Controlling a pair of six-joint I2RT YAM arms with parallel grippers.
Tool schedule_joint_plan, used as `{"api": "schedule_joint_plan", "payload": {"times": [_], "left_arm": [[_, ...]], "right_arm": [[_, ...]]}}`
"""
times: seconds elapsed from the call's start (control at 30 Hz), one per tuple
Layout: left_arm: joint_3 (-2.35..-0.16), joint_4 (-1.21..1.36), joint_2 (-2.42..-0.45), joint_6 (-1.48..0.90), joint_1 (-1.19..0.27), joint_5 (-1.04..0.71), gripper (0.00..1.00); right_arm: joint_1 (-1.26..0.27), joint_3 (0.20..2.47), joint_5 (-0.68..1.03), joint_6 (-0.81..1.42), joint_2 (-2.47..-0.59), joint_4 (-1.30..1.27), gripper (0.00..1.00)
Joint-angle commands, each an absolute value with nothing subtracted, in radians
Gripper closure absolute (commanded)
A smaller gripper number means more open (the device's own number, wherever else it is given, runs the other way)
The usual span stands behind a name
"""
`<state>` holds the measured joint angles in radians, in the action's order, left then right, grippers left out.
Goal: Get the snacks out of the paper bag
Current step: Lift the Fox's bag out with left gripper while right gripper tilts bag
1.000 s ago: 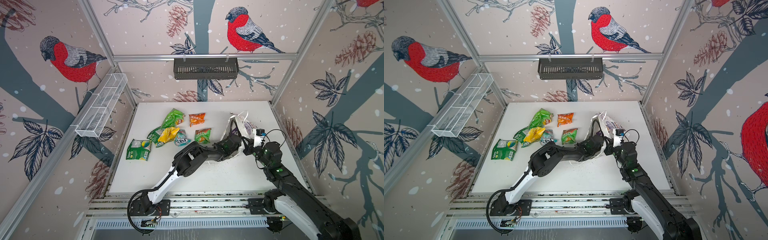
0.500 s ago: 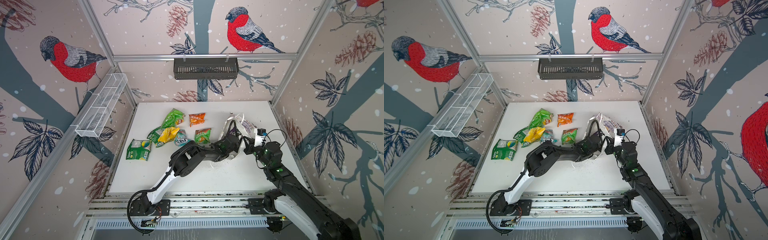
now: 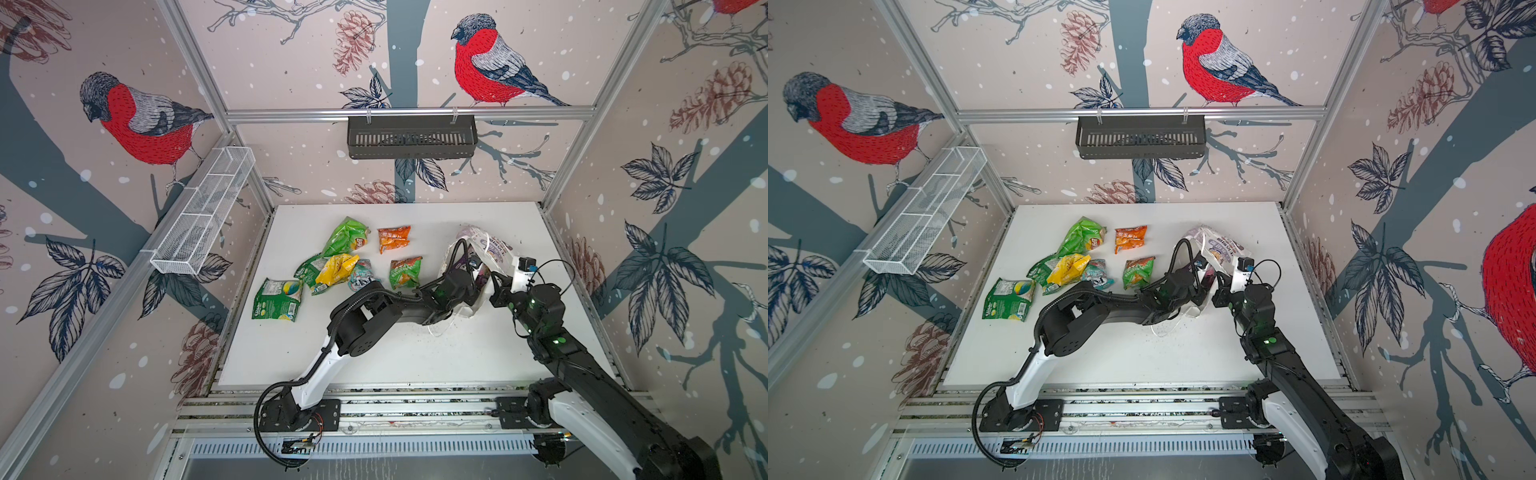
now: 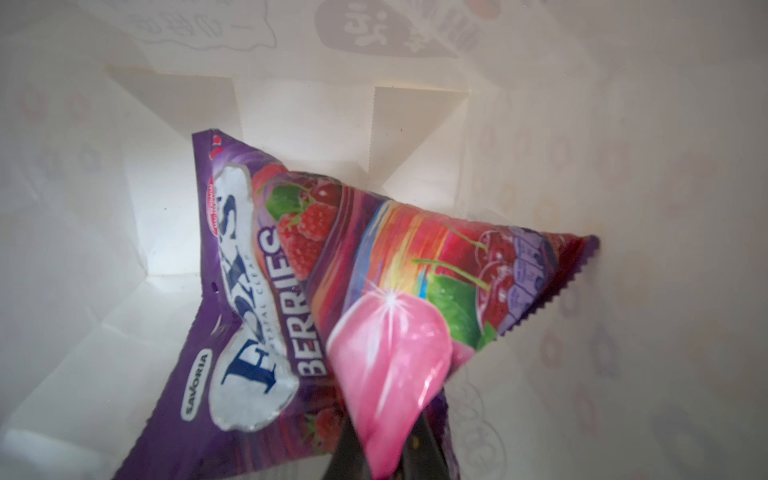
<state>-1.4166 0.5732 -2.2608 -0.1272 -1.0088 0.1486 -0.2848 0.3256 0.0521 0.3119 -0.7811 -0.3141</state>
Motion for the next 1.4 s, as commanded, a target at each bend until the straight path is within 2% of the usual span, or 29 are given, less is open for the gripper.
{"api": "schedule_joint_plan", "payload": {"times": [0.0, 0.37, 0.83, 1.37], "left_arm": [[-1.408, 0.661, -2.237, -0.141, -1.006, 0.125, 1.0], [-1.337, 0.655, -2.149, -0.153, -1.008, 0.112, 1.0], [-1.184, 0.695, -2.021, -0.135, -1.008, 0.139, 1.0], [-1.003, 0.826, -1.822, -0.08, -1.008, 0.194, 1.0]], "right_arm": [[-0.283, 0.321, 0.031, 0.32, -0.782, -0.336, 1.0], [-0.282, 0.314, -0.023, 0.31, -0.781, -0.313, 1.0], [-0.248, 0.296, 0.014, 0.33, -0.79, -0.344, 1.0], [-0.247, 0.371, -0.013, 0.352, -0.935, -0.374, 1.0]]}}
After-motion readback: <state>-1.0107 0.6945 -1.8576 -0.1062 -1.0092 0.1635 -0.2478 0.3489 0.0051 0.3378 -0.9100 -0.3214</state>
